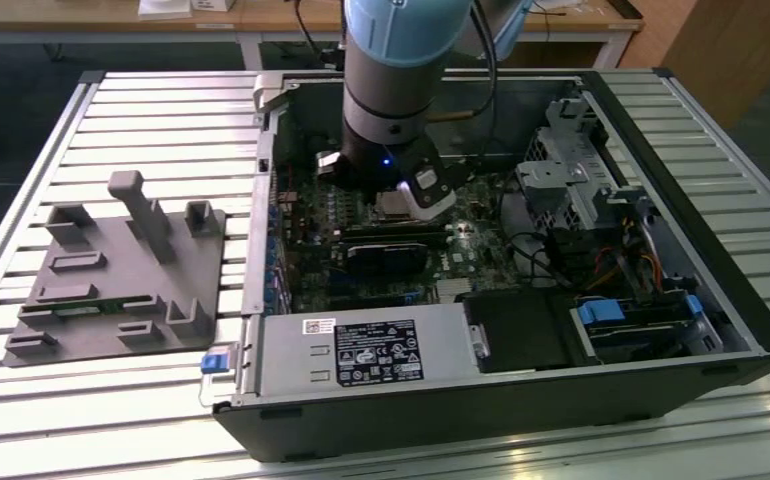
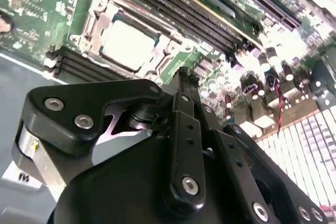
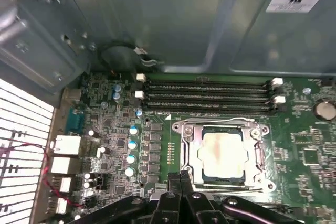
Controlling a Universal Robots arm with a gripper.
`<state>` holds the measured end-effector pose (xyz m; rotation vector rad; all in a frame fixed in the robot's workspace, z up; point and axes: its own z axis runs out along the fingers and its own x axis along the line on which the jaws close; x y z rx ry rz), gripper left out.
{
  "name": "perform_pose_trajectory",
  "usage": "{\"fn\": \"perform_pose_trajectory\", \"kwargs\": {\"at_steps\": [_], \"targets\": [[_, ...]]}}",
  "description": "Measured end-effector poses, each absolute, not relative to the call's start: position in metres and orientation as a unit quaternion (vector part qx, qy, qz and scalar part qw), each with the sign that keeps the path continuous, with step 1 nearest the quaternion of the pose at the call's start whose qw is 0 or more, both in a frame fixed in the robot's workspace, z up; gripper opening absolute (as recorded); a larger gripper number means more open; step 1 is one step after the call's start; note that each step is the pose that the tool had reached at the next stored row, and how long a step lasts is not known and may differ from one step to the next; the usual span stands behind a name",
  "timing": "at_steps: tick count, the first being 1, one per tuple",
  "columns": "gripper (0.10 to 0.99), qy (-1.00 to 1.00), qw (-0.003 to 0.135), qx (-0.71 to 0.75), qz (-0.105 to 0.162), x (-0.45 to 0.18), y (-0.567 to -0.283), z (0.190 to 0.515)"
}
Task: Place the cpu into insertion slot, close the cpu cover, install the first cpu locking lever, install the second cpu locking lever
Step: 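Install the second cpu locking lever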
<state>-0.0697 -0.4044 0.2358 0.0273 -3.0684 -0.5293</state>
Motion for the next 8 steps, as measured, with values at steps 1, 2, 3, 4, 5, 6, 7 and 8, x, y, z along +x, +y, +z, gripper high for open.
{"fn": "perform_pose_trajectory", "kwargs": {"at_steps": [1, 2, 3, 4, 5, 6, 7, 8], "targets": [[0.106, -0.985, 0.014, 0.009, -0.170, -0.070, -0.404, 0.239], [0.106, -0.985, 0.014, 0.008, -0.170, -0.070, -0.404, 0.241], [0.106, -0.985, 0.014, 0.008, -0.170, -0.070, -0.404, 0.243], [0.106, -0.985, 0.014, 0.008, -0.170, -0.070, -0.404, 0.245], [0.106, -0.985, 0.014, 0.008, -0.170, -0.070, -0.404, 0.247], [0.106, -0.985, 0.014, 0.008, -0.170, -0.070, -0.404, 0.249], [0.106, -0.985, 0.014, 0.007, -0.170, -0.070, -0.404, 0.250], [0.106, -0.985, 0.014, 0.007, -0.170, -0.070, -0.404, 0.250]]}}
